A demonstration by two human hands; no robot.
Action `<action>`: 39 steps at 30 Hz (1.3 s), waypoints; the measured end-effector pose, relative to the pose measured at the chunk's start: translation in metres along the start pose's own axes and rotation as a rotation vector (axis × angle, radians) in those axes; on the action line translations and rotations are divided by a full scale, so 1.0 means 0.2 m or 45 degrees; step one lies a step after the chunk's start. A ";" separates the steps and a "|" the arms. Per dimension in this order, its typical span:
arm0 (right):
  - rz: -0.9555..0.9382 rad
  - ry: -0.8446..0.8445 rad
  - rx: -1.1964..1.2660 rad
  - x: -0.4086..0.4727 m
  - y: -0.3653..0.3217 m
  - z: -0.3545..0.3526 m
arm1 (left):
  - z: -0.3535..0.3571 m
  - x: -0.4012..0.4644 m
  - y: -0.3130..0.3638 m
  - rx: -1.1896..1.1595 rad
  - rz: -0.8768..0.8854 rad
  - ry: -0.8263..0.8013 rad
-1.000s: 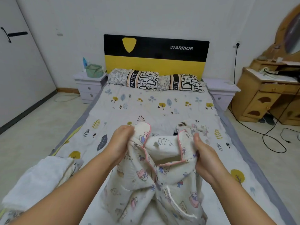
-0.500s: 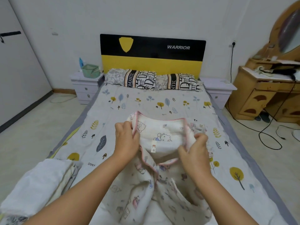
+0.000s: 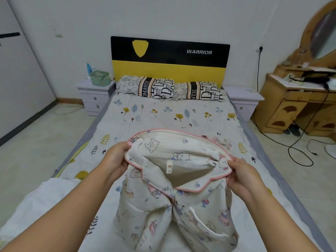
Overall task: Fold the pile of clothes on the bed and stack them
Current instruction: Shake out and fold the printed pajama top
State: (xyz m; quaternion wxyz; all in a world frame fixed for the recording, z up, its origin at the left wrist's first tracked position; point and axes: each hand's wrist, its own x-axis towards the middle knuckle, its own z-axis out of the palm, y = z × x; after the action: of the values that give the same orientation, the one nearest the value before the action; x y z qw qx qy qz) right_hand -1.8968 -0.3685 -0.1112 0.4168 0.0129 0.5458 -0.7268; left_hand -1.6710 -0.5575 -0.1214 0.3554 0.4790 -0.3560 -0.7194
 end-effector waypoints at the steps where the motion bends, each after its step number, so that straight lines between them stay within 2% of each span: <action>1: 0.009 0.014 -0.008 0.01 0.00 0.00 | 0.00 0.01 -0.01 0.002 0.005 -0.018; 5: -0.023 -0.011 -0.069 0.02 0.00 0.01 | 0.02 -0.01 -0.02 -0.074 -0.003 0.020; 8: -0.005 -0.093 -0.089 0.02 0.00 0.02 | 0.04 -0.04 -0.01 -0.048 0.032 -0.056; 12: -0.031 -0.235 -0.253 0.00 -0.01 0.04 | 0.05 -0.03 0.01 0.269 0.154 -0.204; 14: -0.162 -0.257 -0.677 -0.01 -0.02 0.04 | 0.04 -0.02 0.03 0.674 0.230 -0.279; 16: -0.328 -0.198 -1.140 0.00 -0.01 0.04 | 0.04 0.00 0.03 1.125 0.321 -0.240; 18: -0.466 -0.149 -1.368 0.02 0.00 0.04 | 0.05 0.01 0.02 1.398 0.455 -0.200; 23: -0.761 -0.039 -1.498 0.08 0.01 0.02 | 0.04 0.04 0.01 1.524 0.744 -0.133; 28: -1.060 0.218 -1.689 0.08 0.01 0.00 | -0.01 0.05 0.01 1.797 0.925 0.039; 30: -1.246 0.299 -1.819 0.08 0.02 -0.02 | -0.04 0.06 0.03 1.950 1.088 0.143; 32: -1.407 0.254 -1.934 0.08 0.03 -0.03 | -0.06 0.07 0.05 2.112 1.281 0.215; 33: -1.426 0.176 -1.981 0.08 0.02 -0.03 | -0.07 0.07 0.06 2.155 1.355 0.228; 35: -1.282 0.060 -2.066 0.07 -0.02 -0.02 | -0.07 0.07 0.07 2.082 1.325 0.141; 39: -0.900 -0.109 -2.088 0.07 -0.06 -0.03 | -0.05 0.06 0.05 1.752 1.052 0.078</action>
State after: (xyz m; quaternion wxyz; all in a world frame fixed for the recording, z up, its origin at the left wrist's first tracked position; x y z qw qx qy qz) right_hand -1.9153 -0.3715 -0.1097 0.0665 -0.4852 0.8500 -0.1938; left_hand -1.6641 -0.5746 -0.1211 0.2276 0.4396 -0.8583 -0.1353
